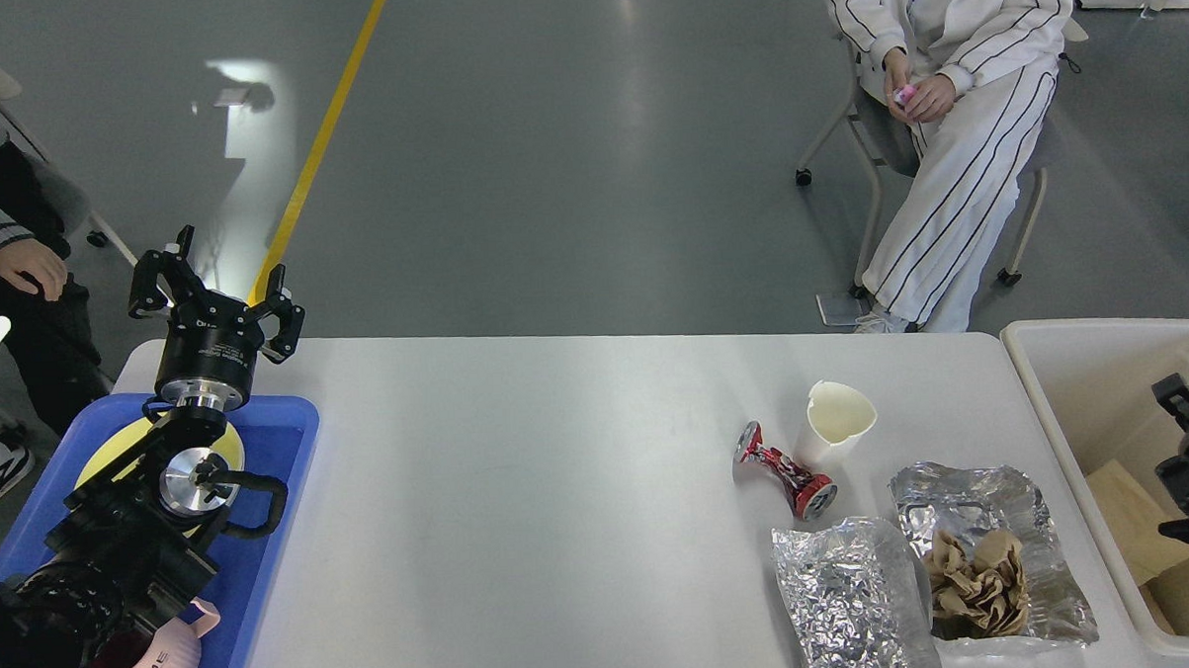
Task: Tidy desktop
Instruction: 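Swing the right gripper back over toward the white paper cup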
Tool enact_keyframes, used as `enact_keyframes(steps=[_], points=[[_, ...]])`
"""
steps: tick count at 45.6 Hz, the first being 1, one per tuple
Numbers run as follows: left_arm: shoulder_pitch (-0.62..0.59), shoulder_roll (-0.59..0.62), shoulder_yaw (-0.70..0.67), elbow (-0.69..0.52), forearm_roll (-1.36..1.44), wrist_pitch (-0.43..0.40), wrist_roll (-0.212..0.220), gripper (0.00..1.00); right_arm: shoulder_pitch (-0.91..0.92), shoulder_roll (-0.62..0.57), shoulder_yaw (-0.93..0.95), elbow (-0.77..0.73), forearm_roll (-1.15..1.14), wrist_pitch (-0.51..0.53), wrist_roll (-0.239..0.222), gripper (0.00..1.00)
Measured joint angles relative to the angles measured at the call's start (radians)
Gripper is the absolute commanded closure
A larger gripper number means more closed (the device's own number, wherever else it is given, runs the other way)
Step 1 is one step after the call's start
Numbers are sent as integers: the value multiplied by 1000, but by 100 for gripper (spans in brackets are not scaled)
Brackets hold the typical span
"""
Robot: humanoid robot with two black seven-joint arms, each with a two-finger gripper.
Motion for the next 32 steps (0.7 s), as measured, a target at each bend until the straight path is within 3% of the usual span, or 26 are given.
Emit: enact_keyframes(steps=[11,20,25,32], points=[[0,0,0,0,0,0,0,3,212,-45,-16,7,-12,210,-4,0],[0,0,0,0,0,0,0,3,377,-43,-155,75,-15,333,-5,0],[0,0,0,0,0,0,0,3,509,-46,-194,208,-15,409,-8,0],[0,0,0,0,0,0,0,3,705,-101,-203,515,-17,459,-51,0]])
